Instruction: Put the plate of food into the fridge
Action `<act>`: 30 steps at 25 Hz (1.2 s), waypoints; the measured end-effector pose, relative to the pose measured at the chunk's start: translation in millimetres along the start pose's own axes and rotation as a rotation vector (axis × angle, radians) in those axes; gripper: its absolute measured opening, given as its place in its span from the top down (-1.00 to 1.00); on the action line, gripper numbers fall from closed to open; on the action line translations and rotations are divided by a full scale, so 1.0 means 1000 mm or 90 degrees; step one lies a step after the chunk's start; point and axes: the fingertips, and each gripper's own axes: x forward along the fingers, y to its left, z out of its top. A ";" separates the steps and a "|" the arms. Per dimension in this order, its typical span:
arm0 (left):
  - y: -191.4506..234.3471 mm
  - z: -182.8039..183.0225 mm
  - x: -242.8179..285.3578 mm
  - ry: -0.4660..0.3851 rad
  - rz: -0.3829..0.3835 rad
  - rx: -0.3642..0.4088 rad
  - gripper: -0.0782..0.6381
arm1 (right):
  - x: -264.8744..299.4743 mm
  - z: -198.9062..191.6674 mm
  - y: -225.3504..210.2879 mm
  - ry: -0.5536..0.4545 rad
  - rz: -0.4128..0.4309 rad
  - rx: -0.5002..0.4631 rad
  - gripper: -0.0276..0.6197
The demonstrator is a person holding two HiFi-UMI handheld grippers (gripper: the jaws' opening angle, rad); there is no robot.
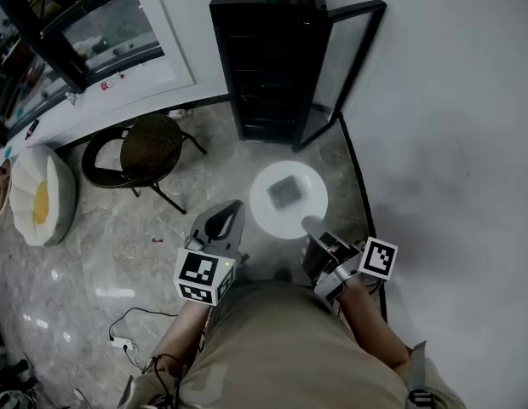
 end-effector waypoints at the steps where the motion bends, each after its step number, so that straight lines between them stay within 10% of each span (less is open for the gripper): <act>1: -0.002 0.000 -0.001 0.001 0.003 0.001 0.74 | -0.002 0.000 0.000 0.002 0.000 -0.001 0.82; 30: 0.056 -0.015 0.014 -0.008 0.022 -0.052 0.74 | 0.062 0.017 -0.006 0.016 0.001 0.010 0.82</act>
